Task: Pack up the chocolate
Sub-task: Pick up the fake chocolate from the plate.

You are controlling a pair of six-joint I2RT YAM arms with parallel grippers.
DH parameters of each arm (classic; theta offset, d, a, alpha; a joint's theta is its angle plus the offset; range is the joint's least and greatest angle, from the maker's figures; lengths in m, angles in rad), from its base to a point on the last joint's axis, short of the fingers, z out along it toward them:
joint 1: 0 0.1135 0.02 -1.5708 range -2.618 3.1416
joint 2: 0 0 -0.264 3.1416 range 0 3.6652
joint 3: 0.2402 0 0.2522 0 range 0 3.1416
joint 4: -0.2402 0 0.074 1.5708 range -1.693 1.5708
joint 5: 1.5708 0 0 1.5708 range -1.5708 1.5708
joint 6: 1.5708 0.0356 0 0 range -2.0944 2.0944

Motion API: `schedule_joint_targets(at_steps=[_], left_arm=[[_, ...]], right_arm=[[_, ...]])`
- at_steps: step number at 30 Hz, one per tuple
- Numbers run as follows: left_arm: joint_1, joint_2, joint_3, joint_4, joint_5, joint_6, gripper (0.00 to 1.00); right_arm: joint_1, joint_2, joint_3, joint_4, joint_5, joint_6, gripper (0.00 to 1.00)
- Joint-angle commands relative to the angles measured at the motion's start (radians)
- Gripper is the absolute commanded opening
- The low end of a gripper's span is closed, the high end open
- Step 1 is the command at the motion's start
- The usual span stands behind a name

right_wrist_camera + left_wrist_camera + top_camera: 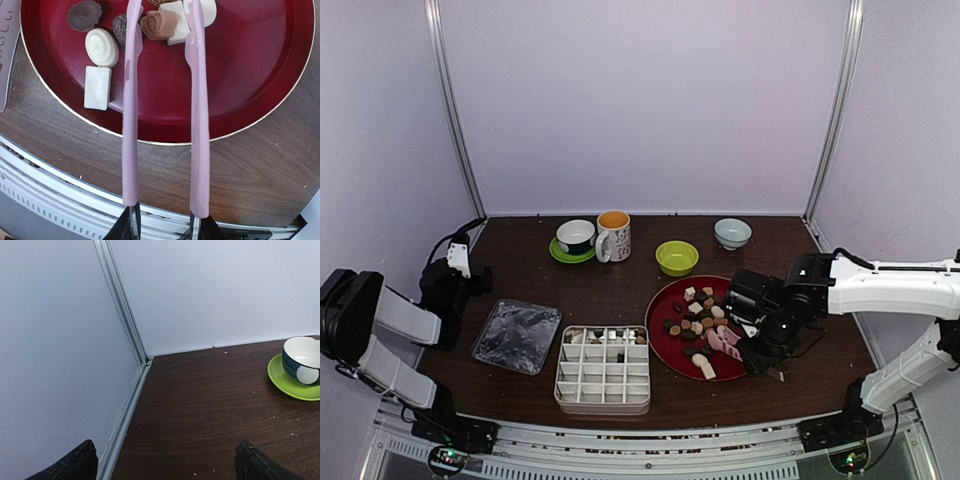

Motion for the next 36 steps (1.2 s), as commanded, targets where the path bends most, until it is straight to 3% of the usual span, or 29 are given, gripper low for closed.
schedule_joint_targets(at_steps=[1, 8, 13, 36], left_arm=[[0.009, 0.000, 0.016, 0.025, -0.006, -0.001, 0.98], [0.009, 0.000, 0.016, 0.024, -0.005, -0.001, 0.98], [0.009, -0.001, 0.016, 0.024, -0.005, -0.001, 0.98], [0.009, 0.000, 0.016, 0.025, -0.005, -0.001, 0.98]], right_arm=[[-0.002, 0.035, 0.055, 0.022, 0.029, -0.025, 0.35], [-0.003, 0.073, 0.086, -0.016, 0.042, -0.046, 0.27], [-0.003, 0.058, 0.090, -0.057, 0.050, -0.040, 0.31], [-0.001, -0.007, 0.031, -0.044, -0.001, -0.038, 0.23]])
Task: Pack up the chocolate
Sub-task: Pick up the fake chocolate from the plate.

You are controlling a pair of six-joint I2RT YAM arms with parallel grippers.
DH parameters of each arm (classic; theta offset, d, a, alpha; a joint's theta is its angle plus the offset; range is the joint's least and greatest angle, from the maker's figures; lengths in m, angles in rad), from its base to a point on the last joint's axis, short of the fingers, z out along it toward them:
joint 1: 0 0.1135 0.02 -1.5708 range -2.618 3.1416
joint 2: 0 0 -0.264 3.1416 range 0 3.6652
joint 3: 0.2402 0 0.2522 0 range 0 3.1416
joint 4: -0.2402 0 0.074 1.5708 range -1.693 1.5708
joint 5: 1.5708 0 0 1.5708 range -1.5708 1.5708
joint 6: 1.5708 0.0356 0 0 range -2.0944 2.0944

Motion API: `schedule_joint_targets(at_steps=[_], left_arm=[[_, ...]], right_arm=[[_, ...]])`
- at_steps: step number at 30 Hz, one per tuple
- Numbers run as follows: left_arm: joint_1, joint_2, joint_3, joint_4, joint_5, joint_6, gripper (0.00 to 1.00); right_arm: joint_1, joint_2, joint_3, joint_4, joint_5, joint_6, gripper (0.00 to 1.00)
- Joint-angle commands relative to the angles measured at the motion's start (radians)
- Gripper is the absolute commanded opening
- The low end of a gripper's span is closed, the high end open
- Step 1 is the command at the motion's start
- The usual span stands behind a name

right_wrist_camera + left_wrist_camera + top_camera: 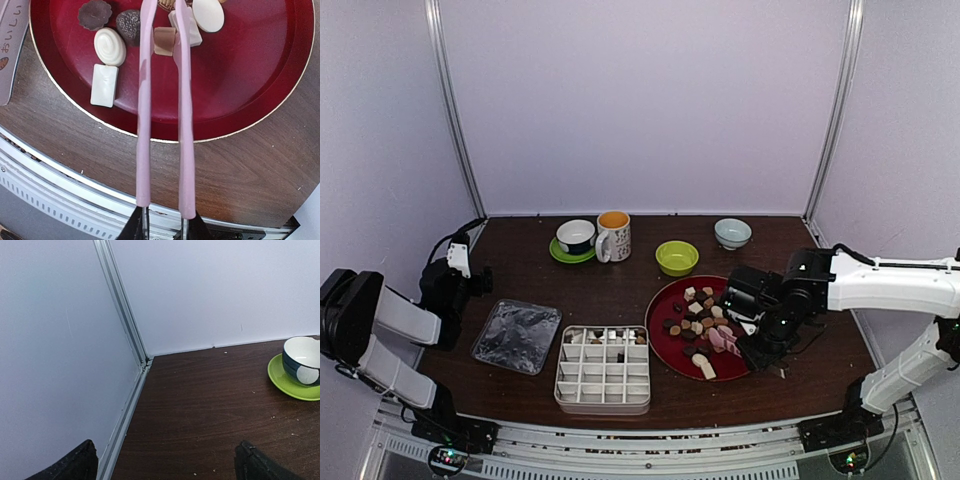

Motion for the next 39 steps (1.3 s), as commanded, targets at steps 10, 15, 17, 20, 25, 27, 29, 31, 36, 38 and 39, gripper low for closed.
schedule_joint_targets(at_steps=[10, 15, 17, 20, 25, 27, 29, 31, 36, 38, 39], left_arm=[[0.010, 0.000, 0.017, 0.025, -0.006, -0.001, 0.98], [0.009, -0.001, 0.016, 0.025, -0.005, -0.001, 0.98], [0.010, 0.000, 0.017, 0.025, -0.005, -0.001, 0.98], [0.009, 0.000, 0.016, 0.025, -0.006, -0.001, 0.98], [0.010, 0.000, 0.016, 0.025, -0.006, -0.001, 0.98], [0.009, -0.001, 0.017, 0.025, -0.006, -0.001, 0.98], [0.009, 0.000, 0.016, 0.025, -0.006, -0.001, 0.98], [0.009, 0.000, 0.016, 0.025, -0.006, -0.001, 0.98], [0.009, 0.000, 0.016, 0.024, -0.005, -0.001, 0.98], [0.009, -0.001, 0.016, 0.025, -0.006, -0.001, 0.98], [0.010, 0.000, 0.016, 0.025, -0.005, -0.001, 0.98]], right_arm=[[0.000, -0.036, 0.022, -0.040, 0.006, -0.006, 0.20], [-0.001, -0.042, 0.055, -0.063, 0.000, -0.017, 0.20], [-0.001, -0.049, 0.064, -0.065, 0.000, -0.019, 0.20], [-0.001, -0.056, 0.072, -0.060, -0.007, -0.017, 0.19], [-0.001, -0.065, 0.068, -0.044, -0.017, -0.009, 0.19], [-0.001, -0.065, 0.067, -0.036, -0.024, -0.007, 0.18], [-0.001, -0.064, 0.068, -0.035, -0.034, -0.004, 0.18], [0.000, -0.070, 0.068, -0.029, -0.045, -0.003, 0.18], [0.000, -0.069, 0.073, -0.020, -0.046, -0.004, 0.17], [0.001, -0.072, 0.070, -0.018, -0.047, -0.001, 0.15], [-0.001, -0.074, 0.072, -0.016, -0.046, 0.000, 0.15]])
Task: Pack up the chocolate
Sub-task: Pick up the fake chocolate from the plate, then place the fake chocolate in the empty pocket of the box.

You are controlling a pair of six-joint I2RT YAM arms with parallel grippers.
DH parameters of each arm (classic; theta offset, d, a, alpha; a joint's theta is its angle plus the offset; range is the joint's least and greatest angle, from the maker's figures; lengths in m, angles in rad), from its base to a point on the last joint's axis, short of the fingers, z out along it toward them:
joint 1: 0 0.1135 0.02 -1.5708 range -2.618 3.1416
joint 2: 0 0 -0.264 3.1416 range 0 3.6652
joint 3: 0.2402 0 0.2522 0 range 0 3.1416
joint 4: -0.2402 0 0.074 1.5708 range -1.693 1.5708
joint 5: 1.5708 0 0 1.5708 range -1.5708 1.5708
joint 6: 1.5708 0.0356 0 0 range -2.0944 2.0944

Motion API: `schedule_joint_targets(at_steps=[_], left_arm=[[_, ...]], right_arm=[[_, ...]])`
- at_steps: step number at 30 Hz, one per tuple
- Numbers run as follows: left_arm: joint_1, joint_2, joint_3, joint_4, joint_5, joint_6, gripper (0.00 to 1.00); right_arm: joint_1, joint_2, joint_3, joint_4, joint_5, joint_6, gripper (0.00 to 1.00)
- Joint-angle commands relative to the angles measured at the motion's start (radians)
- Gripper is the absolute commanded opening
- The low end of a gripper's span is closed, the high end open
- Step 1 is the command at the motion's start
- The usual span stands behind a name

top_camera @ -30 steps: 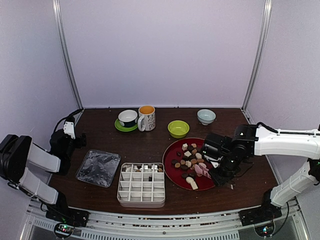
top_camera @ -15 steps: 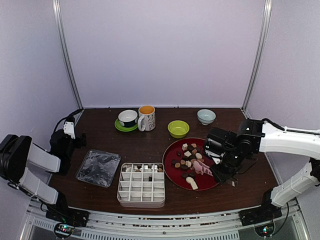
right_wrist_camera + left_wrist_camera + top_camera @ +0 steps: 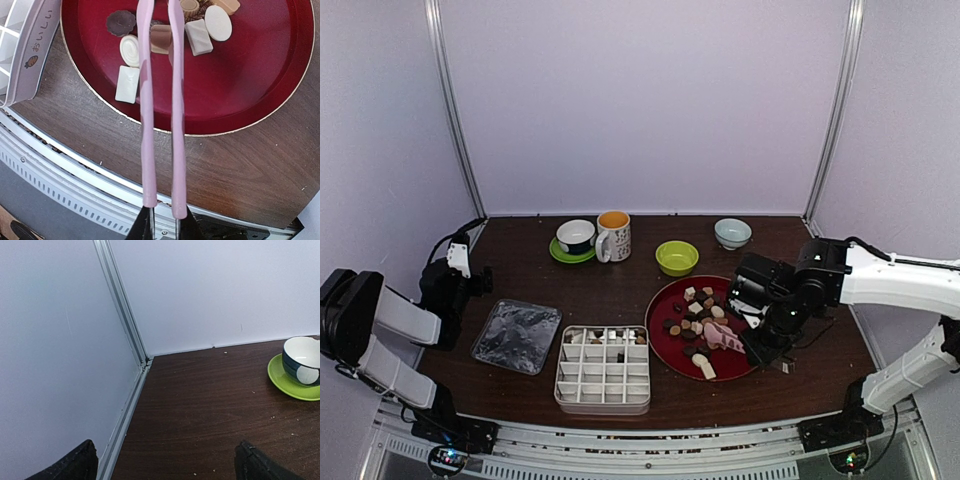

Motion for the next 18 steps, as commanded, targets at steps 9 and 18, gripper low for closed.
schedule_joint_targets(at_steps=[9, 18], left_arm=[[0.008, 0.000, 0.016, 0.024, -0.006, -0.001, 0.98], [0.010, 0.000, 0.016, 0.024, -0.006, -0.001, 0.98]], right_arm=[[0.022, -0.041, 0.071, 0.173, -0.154, -0.009, 0.16], [0.111, 0.054, 0.132, 0.263, -0.219, -0.052, 0.15]])
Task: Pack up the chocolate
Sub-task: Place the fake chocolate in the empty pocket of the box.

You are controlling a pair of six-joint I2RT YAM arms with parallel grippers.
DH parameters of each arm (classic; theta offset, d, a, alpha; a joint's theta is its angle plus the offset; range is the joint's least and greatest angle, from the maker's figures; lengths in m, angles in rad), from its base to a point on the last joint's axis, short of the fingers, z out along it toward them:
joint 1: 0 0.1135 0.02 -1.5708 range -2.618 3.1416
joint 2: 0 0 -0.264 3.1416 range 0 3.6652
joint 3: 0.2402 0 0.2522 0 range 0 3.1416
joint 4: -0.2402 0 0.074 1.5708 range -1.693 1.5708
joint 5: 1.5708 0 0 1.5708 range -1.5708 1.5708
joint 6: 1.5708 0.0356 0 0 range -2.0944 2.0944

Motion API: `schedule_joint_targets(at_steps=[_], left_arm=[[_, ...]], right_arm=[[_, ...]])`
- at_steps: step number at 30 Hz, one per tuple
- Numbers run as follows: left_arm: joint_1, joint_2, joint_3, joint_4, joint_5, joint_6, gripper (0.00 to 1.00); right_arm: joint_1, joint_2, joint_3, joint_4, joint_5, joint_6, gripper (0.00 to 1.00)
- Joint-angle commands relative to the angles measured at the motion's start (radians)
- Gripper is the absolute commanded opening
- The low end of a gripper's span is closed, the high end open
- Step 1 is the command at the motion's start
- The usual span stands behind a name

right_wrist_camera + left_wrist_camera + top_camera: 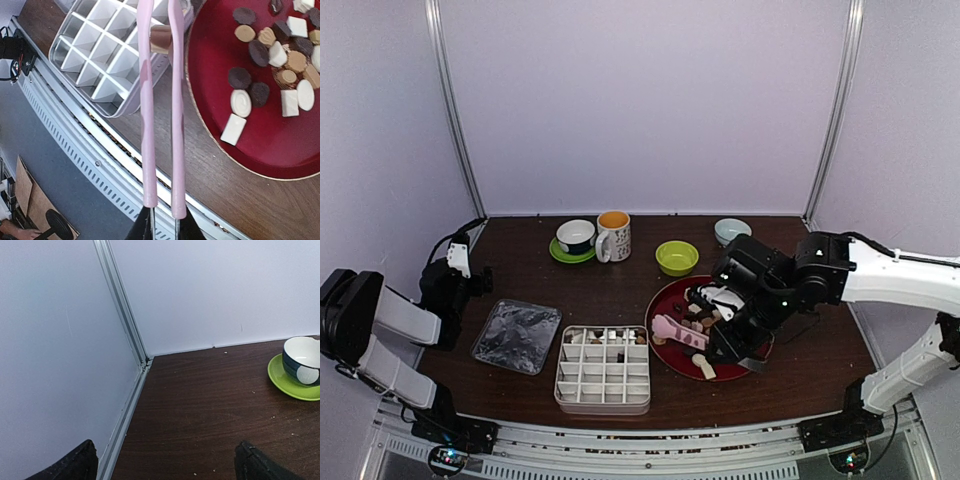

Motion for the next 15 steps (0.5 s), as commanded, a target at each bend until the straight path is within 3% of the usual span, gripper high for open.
schedule_joint_targets(at_steps=[1, 15], left_arm=[[0.009, 0.000, 0.016, 0.025, -0.006, -0.001, 0.98], [0.009, -0.002, 0.016, 0.025, -0.006, -0.001, 0.98]], right_arm=[[0.041, 0.044, 0.042, 0.081, -0.043, -0.028, 0.15], [0.046, 0.138, 0.058, 0.128, -0.034, -0.054, 0.16]])
